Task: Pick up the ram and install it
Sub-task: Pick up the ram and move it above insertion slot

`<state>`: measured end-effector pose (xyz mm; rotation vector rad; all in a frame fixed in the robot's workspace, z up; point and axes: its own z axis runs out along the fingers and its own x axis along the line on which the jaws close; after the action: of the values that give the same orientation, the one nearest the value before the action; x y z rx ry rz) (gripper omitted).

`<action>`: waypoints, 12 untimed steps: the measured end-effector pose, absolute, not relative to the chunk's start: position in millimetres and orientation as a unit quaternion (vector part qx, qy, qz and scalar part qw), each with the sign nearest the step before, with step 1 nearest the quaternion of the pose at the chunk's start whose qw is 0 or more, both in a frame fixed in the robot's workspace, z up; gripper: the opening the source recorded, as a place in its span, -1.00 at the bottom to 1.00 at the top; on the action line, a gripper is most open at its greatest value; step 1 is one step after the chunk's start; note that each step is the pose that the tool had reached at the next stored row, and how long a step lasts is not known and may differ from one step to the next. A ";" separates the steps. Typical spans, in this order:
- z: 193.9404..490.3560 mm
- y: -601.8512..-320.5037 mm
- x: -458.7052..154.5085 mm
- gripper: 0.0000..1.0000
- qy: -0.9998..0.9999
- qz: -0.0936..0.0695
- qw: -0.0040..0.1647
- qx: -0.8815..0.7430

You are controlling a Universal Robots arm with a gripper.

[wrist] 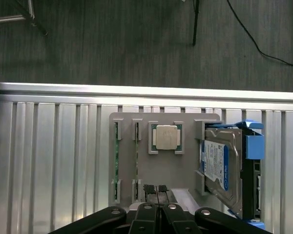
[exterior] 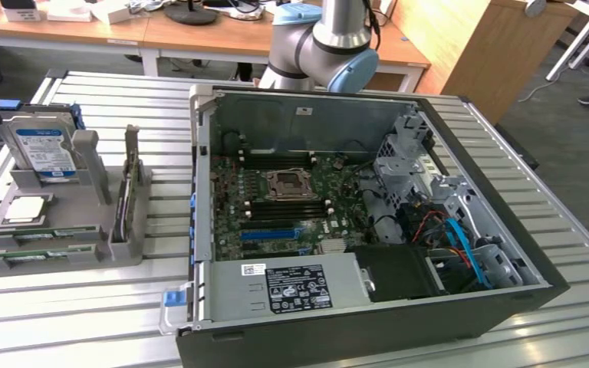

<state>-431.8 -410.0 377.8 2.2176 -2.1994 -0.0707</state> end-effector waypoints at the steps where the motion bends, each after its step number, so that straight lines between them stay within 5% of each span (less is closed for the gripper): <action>1: 377.8 -410.0 -431.8 -0.79 -0.704 -0.023 0.009 0.710; 12: 377.8 -410.1 -423.1 -0.79 -0.704 -0.023 0.009 0.710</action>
<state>-423.1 -410.1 377.8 2.2176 -2.1995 -0.0706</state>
